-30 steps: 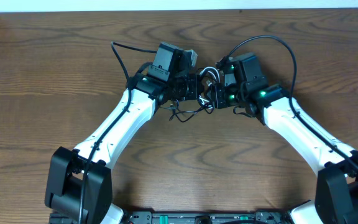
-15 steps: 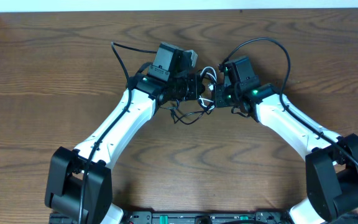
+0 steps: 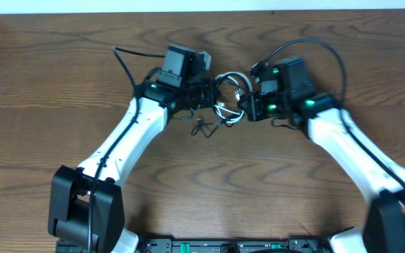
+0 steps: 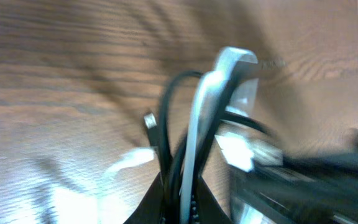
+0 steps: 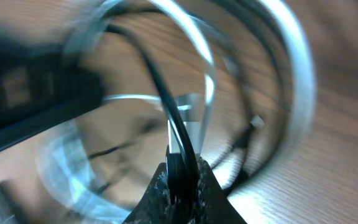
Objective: Untangle cables
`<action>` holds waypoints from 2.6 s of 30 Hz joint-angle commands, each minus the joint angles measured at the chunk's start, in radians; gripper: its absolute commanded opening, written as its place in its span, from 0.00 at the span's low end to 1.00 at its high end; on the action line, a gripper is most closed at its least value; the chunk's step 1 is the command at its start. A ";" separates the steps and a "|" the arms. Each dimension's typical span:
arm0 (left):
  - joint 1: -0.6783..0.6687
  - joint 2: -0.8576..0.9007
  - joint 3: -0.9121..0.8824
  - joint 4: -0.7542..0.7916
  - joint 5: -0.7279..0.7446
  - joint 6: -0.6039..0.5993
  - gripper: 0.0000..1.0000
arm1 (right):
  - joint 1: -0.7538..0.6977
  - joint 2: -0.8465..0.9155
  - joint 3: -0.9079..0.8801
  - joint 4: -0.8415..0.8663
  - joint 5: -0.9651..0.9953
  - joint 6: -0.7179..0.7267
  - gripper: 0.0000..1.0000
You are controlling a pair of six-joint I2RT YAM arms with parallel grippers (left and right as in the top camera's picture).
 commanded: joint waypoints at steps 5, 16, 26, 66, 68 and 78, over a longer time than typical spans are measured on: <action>0.090 -0.011 0.008 0.007 -0.009 0.000 0.08 | -0.068 -0.115 0.001 -0.135 -0.477 -0.307 0.01; 0.120 -0.032 0.008 0.107 0.163 0.078 0.08 | -0.081 -0.057 0.000 -0.312 0.153 0.136 0.01; 0.120 -0.137 0.008 0.203 0.237 0.054 0.07 | -0.078 -0.017 -0.002 -0.309 0.304 0.238 0.51; 0.027 -0.193 0.008 -0.131 -0.003 -0.234 0.07 | 0.162 0.078 0.014 0.216 0.365 0.091 0.19; 0.027 -0.193 0.008 -0.132 -0.003 -0.234 0.07 | 0.171 0.097 0.014 0.216 0.365 0.092 0.17; 0.027 -0.193 0.008 -0.133 -0.043 -0.212 0.07 | 0.148 0.098 0.015 0.240 0.085 0.072 0.01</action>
